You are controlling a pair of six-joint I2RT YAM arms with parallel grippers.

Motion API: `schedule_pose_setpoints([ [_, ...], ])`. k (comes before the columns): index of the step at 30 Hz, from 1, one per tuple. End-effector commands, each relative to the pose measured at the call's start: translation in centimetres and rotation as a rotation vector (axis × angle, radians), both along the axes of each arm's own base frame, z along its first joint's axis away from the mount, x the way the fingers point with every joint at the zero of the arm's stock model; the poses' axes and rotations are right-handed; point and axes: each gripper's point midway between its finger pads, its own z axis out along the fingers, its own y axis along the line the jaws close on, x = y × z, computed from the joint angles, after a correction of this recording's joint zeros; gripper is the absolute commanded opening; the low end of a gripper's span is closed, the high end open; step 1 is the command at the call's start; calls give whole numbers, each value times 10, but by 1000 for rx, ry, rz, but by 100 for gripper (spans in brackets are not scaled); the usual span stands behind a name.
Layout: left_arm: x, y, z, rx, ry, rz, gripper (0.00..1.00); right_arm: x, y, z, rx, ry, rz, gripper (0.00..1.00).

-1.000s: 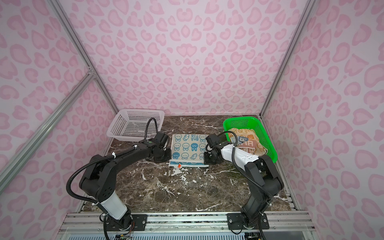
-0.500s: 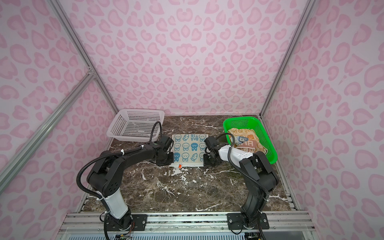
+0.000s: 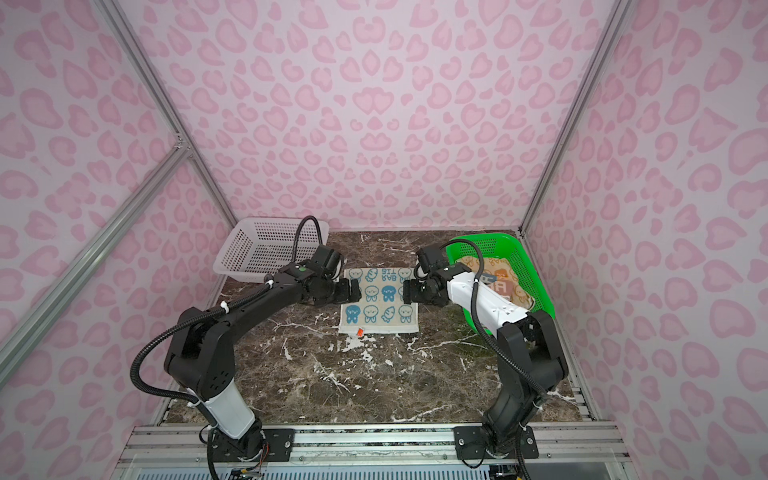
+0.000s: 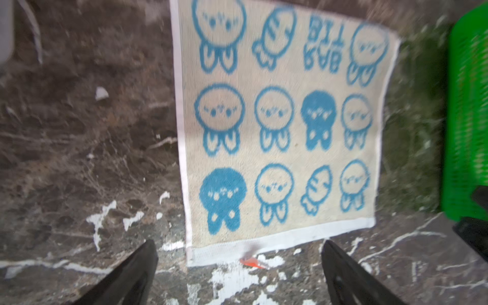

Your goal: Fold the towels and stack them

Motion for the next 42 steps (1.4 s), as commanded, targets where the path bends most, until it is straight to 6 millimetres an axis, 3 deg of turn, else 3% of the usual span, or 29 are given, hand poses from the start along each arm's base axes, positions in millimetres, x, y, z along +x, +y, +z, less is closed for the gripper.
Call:
schedule_pose_setpoints([
  [1,36,-7,27,-164,-27,61,98,34,12,13,191,-16,-7,93],
  [5,84,-19,39,-250,-41,63,98,79,30,18,393,-30,-10,99],
  [6,94,-23,38,-269,-32,62,98,95,36,27,429,-56,5,99],
  [10,126,-40,24,-338,6,68,98,129,53,18,515,-56,3,99],
  [14,143,-40,-5,-345,51,110,98,151,64,-1,572,-28,-22,99],
  [19,146,-35,-41,-311,89,141,98,159,64,-22,560,0,-27,99],
  [20,145,-35,-47,-313,98,141,98,158,64,-37,549,26,-33,99],
  [23,143,-34,-62,-298,117,145,98,157,58,-52,530,48,-41,99],
  [32,129,-27,-104,-241,184,159,98,151,33,-75,423,74,-37,99],
  [36,123,-20,-107,-210,183,148,98,150,19,-62,350,39,-2,99],
  [38,124,-27,-96,-232,160,101,98,147,13,-58,296,22,21,99],
  [39,124,-28,-90,-235,147,90,98,146,8,-46,266,-2,27,99],
  [42,127,-28,-71,-234,100,63,98,140,-4,-47,174,0,42,99],
])
